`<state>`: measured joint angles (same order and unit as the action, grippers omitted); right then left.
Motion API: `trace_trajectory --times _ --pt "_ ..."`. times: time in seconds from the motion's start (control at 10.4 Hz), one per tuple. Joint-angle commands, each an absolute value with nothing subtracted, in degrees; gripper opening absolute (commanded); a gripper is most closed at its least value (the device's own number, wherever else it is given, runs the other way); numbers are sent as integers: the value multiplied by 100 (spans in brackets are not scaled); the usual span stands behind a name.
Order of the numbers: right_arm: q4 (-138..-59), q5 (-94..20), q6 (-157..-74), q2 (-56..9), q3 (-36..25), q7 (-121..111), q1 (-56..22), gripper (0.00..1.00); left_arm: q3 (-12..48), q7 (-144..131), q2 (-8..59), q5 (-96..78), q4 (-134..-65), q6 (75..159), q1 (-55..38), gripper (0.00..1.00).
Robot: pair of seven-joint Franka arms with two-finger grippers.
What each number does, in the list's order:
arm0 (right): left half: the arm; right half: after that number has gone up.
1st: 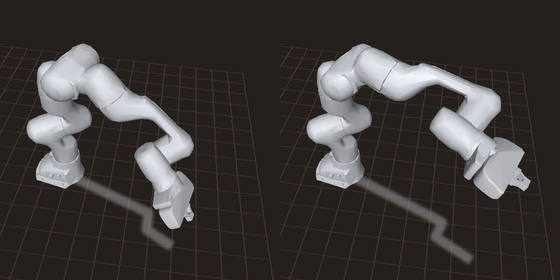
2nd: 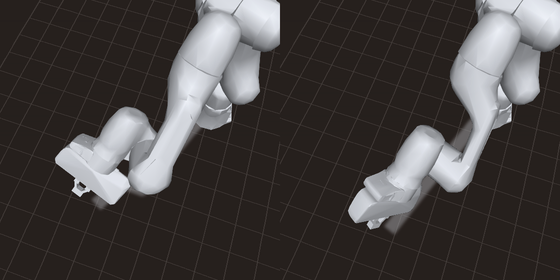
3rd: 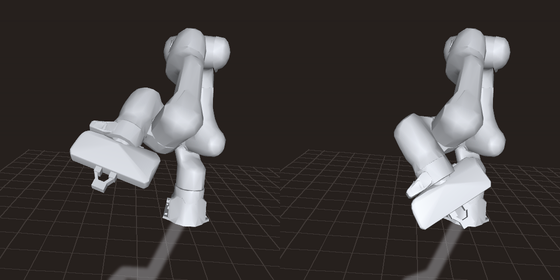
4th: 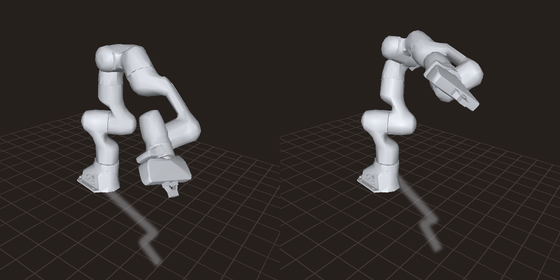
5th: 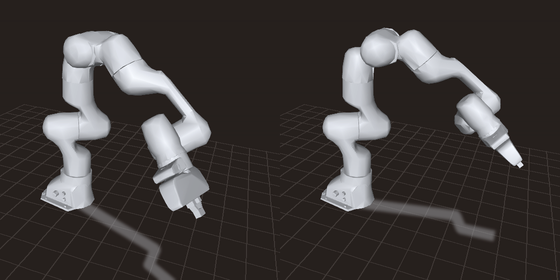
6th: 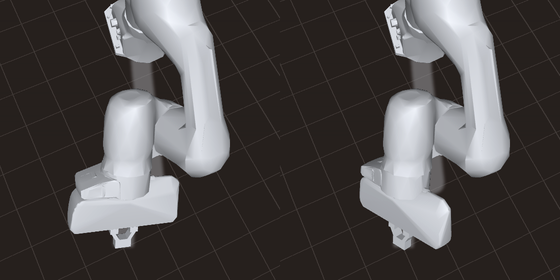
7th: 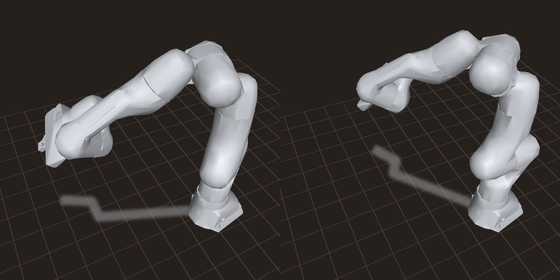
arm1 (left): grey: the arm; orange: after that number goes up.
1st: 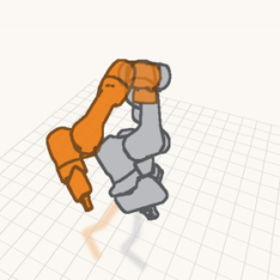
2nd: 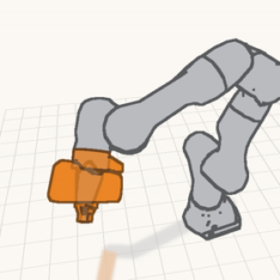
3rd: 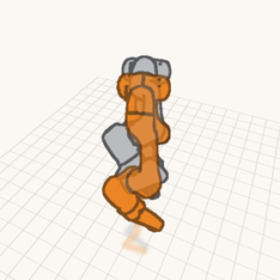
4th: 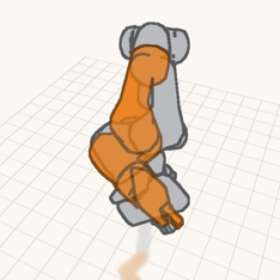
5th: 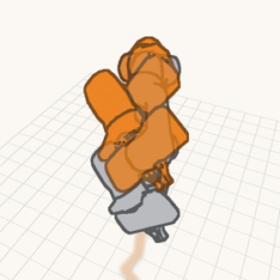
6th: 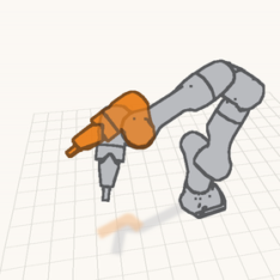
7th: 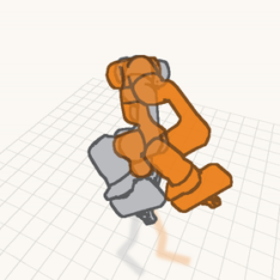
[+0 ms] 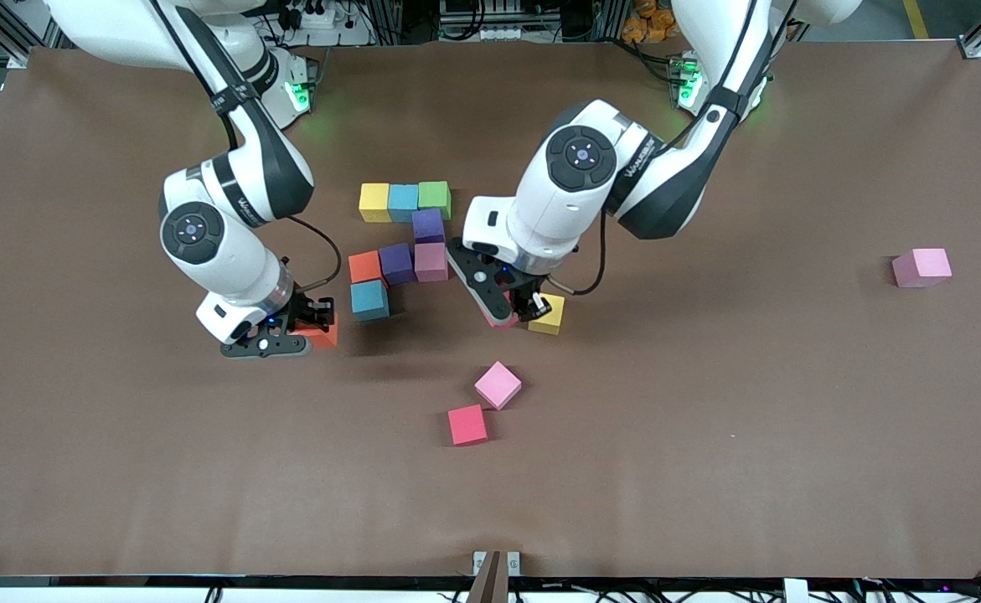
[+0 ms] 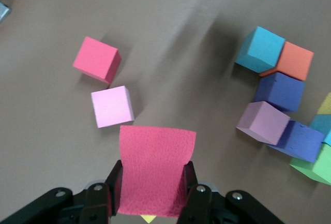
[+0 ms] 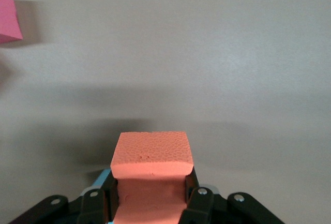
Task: Form number 2 with 11 blocks
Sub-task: 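Carry the orange block to the figure while the left gripper holds red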
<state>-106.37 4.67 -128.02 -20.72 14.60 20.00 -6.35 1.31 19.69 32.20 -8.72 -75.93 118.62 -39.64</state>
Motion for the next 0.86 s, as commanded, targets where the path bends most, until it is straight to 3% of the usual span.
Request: trace_trajectory --times 0.0,0.38,0.77 --pt "-10135 404 -12700 -2564 1459 2162 -781 0 272 2144 2989 -984 -7813 11795 -3946 0" --pt "-9230 614 -12683 -3505 1117 2127 -1378 0 395 2127 2936 -905 -7857 11743 -3990 0" --pt "-9202 1248 -12630 -3814 1028 2180 -1670 0 501 2153 2901 -896 -7875 11461 -4025 1"
